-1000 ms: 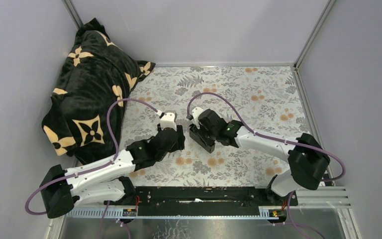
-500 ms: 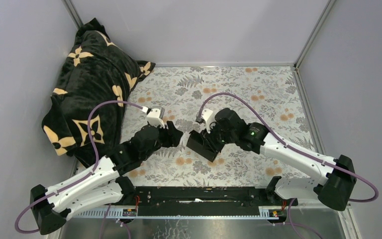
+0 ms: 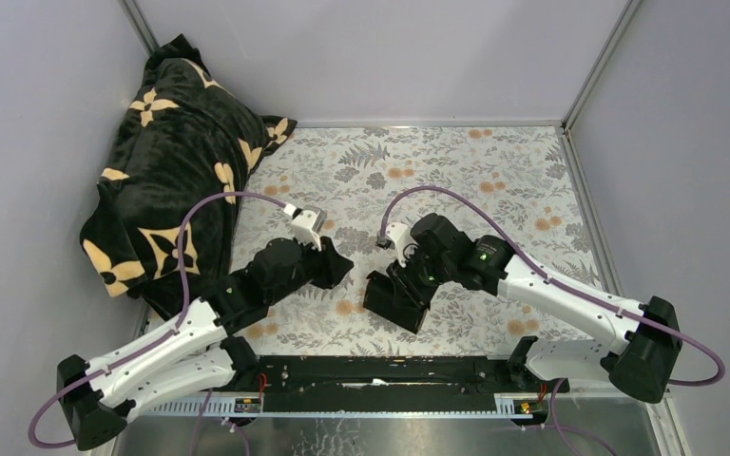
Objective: Fold the paper box
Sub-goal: Close the paper box at the center of the board.
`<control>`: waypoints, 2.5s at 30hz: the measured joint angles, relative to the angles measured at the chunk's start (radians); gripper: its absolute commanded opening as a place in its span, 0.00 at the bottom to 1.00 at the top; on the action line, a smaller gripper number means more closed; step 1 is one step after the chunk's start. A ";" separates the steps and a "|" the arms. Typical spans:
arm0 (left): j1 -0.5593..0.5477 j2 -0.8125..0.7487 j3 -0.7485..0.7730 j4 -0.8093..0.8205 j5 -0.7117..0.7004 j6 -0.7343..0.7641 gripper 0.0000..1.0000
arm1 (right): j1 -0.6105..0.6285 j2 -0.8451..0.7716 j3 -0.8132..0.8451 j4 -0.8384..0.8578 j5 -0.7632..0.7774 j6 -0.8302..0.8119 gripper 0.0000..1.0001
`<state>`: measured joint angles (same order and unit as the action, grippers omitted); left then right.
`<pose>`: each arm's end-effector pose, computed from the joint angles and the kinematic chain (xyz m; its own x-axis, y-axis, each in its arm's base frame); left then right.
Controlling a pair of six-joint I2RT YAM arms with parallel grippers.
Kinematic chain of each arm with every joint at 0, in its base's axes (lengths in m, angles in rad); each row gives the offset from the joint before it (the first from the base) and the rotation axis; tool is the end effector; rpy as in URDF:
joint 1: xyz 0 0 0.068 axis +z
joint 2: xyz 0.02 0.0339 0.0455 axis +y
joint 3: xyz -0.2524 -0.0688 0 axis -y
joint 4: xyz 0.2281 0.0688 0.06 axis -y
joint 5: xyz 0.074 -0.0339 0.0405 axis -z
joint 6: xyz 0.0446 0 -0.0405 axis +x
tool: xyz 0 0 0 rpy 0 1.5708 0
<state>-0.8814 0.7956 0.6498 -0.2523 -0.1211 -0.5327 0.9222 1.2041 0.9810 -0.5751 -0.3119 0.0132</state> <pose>0.1230 -0.1407 0.2742 -0.5655 -0.1066 -0.8179 0.4736 0.7699 -0.4278 0.1380 0.2047 0.2738 -0.4443 -0.5653 -0.6950 -0.8821 0.4117 0.2289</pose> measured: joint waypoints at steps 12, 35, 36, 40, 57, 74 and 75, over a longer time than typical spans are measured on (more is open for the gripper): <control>0.000 0.101 0.014 -0.002 0.149 0.068 0.26 | 0.016 0.031 0.037 -0.066 -0.045 0.009 0.24; 0.000 0.174 0.024 0.009 0.240 0.084 0.33 | 0.019 0.084 0.037 -0.071 -0.037 0.008 0.23; 0.000 0.176 0.024 0.011 0.243 0.084 0.33 | 0.019 0.084 0.037 -0.071 -0.037 0.008 0.23; 0.000 0.178 0.024 0.014 0.251 0.084 0.33 | 0.019 0.084 0.037 -0.071 -0.037 0.008 0.22; 0.000 0.188 0.024 0.026 0.256 0.084 0.30 | 0.019 0.084 0.037 -0.069 -0.037 0.008 0.22; 0.000 0.205 0.024 0.047 0.264 0.085 0.24 | 0.019 0.084 0.037 -0.070 -0.035 0.009 0.22; 0.000 0.205 0.025 0.048 0.264 0.084 0.23 | 0.019 0.084 0.037 -0.070 -0.033 0.009 0.22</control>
<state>-0.8818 1.0004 0.6746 -0.2039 0.1429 -0.4484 0.9417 1.2877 1.0180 -0.6449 -0.3450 0.0219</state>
